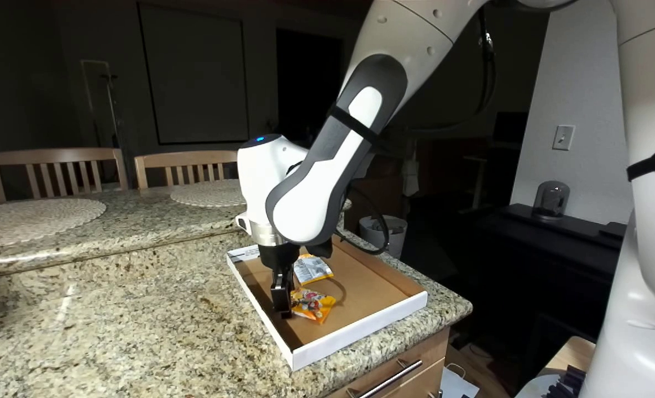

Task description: Remove the contents in the box.

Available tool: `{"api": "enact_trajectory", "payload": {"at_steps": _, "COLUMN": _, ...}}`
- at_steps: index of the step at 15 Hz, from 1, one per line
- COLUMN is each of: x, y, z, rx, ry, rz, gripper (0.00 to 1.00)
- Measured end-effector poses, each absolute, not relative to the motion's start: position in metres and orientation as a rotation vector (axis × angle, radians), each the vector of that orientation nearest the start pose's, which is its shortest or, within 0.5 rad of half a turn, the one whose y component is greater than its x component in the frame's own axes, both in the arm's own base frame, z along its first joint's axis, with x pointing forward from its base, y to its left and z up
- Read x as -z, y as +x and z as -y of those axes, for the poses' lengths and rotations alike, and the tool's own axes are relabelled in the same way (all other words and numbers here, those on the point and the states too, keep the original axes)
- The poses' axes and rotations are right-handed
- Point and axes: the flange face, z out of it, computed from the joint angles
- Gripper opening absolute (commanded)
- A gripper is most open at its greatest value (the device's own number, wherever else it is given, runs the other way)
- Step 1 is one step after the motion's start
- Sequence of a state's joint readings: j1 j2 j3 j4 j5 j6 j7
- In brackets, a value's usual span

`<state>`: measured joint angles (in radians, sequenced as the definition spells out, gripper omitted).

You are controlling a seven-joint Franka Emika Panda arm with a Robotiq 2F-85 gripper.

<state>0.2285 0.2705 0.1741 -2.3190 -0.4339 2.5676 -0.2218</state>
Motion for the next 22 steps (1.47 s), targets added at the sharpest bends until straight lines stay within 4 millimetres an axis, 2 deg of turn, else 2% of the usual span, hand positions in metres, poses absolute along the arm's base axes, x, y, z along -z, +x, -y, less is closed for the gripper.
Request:
{"api": "enact_trajectory", "payload": {"at_steps": 7, "x": -0.228, "y": 0.474, "z": -0.223, "rx": 0.06, "ry": -2.864, "rz": 1.668, "gripper": 0.08}}
{"api": "enact_trajectory", "payload": {"at_steps": 11, "x": -0.228, "y": 0.474, "z": -0.223, "rx": 0.061, "ry": -2.864, "rz": 1.668, "gripper": 0.02}}
{"api": "enact_trajectory", "payload": {"at_steps": 17, "x": -0.229, "y": 0.476, "z": -0.223, "rx": 0.077, "ry": -2.869, "rz": 1.629, "gripper": 0.08}}
{"api": "enact_trajectory", "payload": {"at_steps": 22, "x": -0.235, "y": 0.482, "z": -0.224, "rx": 0.186, "ry": -2.886, "rz": 1.473, "gripper": 0.07}}
